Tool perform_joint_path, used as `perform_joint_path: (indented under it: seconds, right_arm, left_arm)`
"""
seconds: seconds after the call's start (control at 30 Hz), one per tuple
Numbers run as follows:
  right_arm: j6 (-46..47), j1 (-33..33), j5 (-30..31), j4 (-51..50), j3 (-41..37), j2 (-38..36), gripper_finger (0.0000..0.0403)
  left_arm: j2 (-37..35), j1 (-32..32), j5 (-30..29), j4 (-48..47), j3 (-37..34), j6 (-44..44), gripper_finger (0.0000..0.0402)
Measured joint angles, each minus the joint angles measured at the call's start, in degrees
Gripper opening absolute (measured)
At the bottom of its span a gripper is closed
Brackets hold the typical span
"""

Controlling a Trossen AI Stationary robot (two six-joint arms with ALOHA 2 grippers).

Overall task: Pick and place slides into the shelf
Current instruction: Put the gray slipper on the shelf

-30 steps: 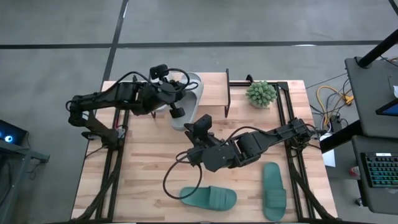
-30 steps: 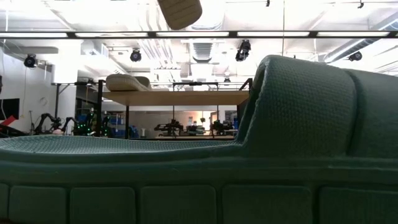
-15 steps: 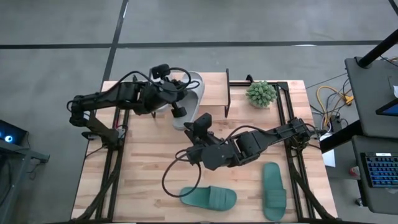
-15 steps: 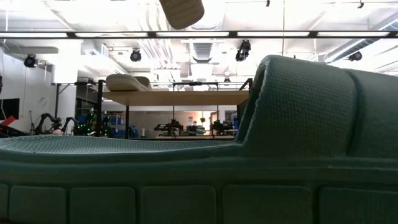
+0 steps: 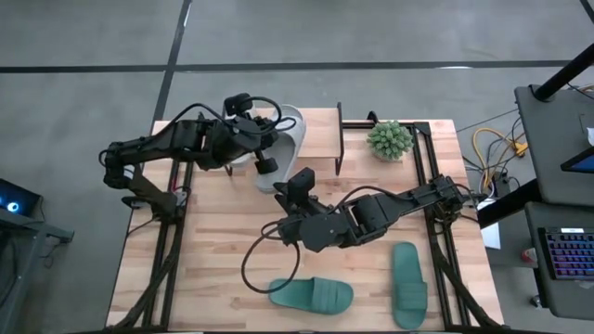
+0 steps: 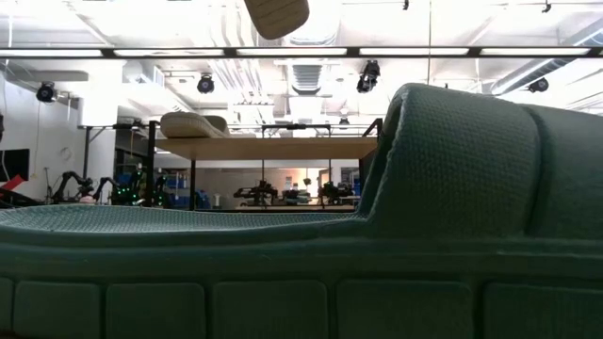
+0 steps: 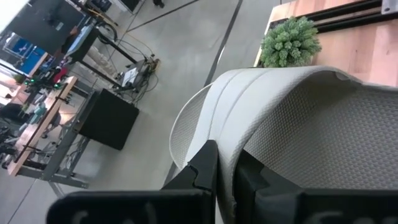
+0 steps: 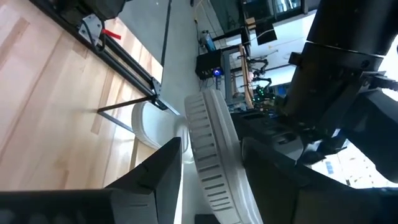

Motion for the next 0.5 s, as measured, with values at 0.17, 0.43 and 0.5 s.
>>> perform_joint_path:
  seconds: [0.17,0.43,0.5]
  right_arm:
    - [0.3,-0.1,-0.2,0.0,0.0,0.0,0.0162]
    - [1.1,-0.7,-0.4,0.0,0.0,0.0,0.0162]
    - [1.4,-0.9,-1.1,0.0,0.0,0.0,0.0162]
  left_arm:
    - [0.0,0.0,1.3,0.1,0.0,-0.4,0.0002]
    - [0.0,-0.3,2.3,0.7,0.0,-0.4,0.0002]
    - [0.0,-0.4,2.6,1.1,-0.1,-0.4,0.0002]
